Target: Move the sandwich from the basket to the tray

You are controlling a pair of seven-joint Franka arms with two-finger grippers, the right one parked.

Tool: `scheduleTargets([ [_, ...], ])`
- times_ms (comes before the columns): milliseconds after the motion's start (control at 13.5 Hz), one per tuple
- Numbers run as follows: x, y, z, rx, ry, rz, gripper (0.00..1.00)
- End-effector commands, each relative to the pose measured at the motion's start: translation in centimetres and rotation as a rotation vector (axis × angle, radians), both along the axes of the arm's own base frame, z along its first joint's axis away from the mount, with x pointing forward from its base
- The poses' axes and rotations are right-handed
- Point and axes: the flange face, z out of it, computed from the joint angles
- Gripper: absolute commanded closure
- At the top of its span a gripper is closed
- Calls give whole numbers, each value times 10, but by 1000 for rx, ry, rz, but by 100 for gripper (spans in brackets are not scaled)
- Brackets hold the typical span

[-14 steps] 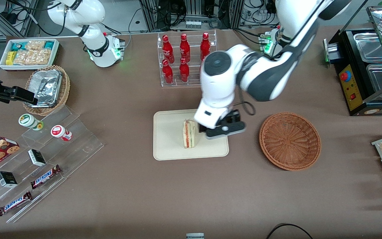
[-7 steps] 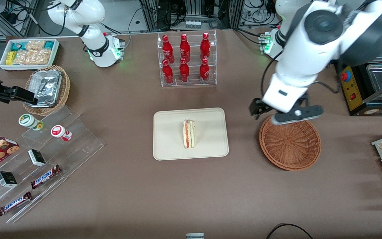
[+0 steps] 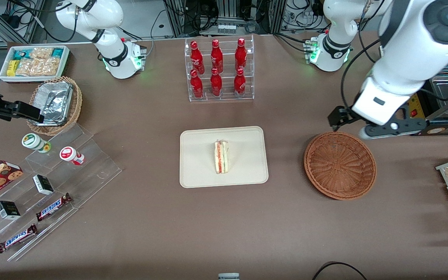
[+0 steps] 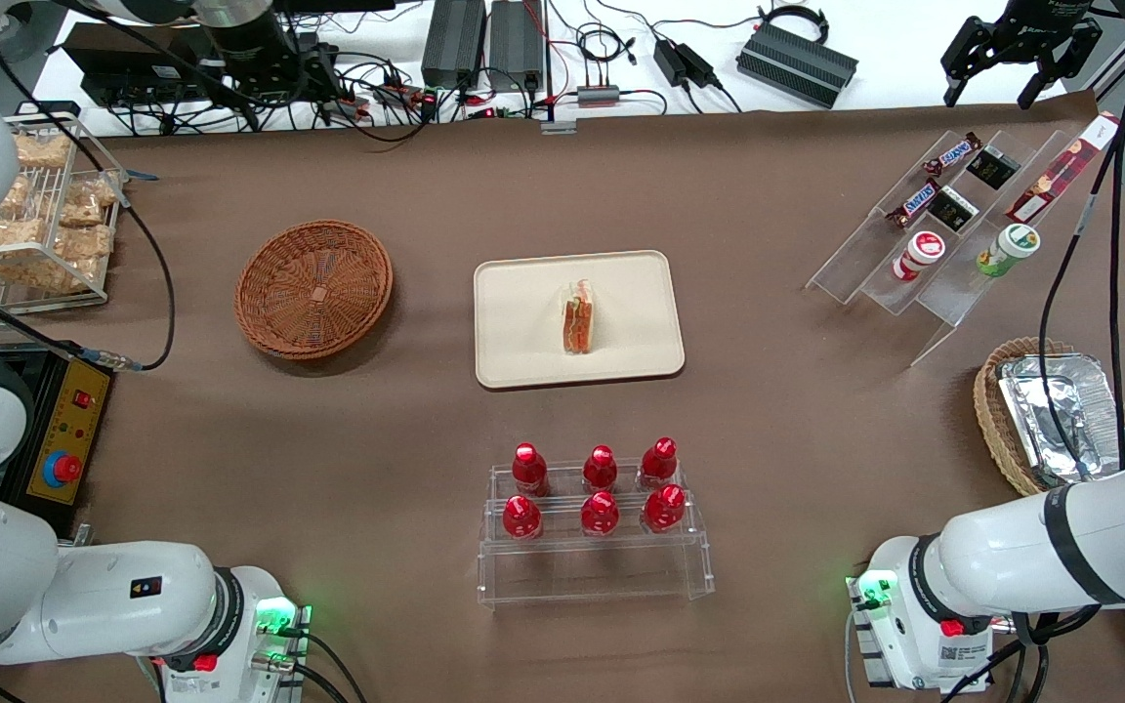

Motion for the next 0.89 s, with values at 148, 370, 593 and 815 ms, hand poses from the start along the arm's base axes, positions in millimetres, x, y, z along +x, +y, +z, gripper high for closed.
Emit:
scheduleTargets([
  [148, -27, 56, 14, -4, -1, -43, 0],
  [370, -32, 82, 13, 1, 5, -78, 0],
  [593, -29, 113, 17, -4, -3, -34, 0],
  [815, -25, 126, 23, -6, -13, -28, 0],
])
